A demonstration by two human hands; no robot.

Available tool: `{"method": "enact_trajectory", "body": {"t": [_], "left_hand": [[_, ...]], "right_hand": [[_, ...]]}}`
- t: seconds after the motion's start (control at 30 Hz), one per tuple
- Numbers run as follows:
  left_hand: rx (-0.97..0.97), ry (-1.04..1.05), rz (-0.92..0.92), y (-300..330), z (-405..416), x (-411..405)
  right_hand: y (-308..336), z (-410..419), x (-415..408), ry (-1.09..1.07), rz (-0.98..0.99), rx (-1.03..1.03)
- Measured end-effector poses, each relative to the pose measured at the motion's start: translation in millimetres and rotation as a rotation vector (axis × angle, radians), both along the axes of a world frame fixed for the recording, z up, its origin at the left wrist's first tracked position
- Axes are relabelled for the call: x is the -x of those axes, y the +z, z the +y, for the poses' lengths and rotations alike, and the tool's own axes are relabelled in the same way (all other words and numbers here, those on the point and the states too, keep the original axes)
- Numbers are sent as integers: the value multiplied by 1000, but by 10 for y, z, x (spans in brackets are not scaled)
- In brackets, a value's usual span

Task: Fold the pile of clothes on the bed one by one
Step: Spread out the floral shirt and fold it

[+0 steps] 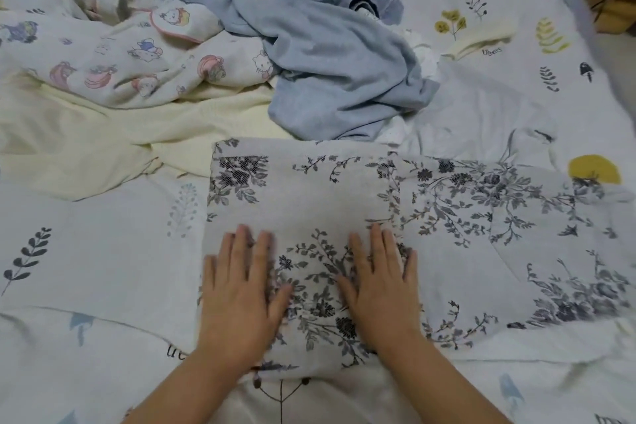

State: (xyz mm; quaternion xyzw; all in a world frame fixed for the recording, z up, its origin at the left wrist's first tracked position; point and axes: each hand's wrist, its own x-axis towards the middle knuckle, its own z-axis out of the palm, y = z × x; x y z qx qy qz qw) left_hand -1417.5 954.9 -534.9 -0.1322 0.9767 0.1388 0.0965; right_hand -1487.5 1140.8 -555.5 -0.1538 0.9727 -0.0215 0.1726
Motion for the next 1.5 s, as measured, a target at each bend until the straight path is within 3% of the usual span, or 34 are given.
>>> {"method": "enact_trajectory", "body": {"t": [0.1,0.2,0.33,0.4,0.5,0.63,0.73,0.8,0.93,1.03,1.2,1.33,1.4,1.5], "left_hand": [[91,-215,-165,-165,132,-150],[103,-221,-233,-214,132,-111],[76,-174,-204,-213,131,-79],[52,-139,-192,-199,171,-67],[24,-67,-185,-124,299,32],[-13,-71,-196,-101,536,133],[0,-120,-197,-136,689,147],[8,-132,-210,-153,744,144],[21,-133,-213,-157,750,140],[32,-137,-224,-158,745,145],[-58,-88,-215,-112,726,168],[-307,-6,-137,54,652,241],[-471,80,-60,184,589,289],[-763,300,-85,388,412,392]], "right_hand": [[-120,89,-72,1,-58,-18],[-131,87,-34,22,-80,-18],[73,180,70,-42,-119,241],[247,376,73,-227,1,435],[393,886,62,-597,186,478],[417,1694,228,-1186,240,448],[383,2198,415,-1621,163,460],[359,2407,479,-1795,107,703],[383,2626,595,-1933,-112,1365],[514,2531,641,-1825,-119,1548],[994,2066,620,-1305,350,1320],[1392,1396,425,-825,479,1165],[1505,991,293,-665,482,1183],[1481,434,86,-470,492,1077]]}}
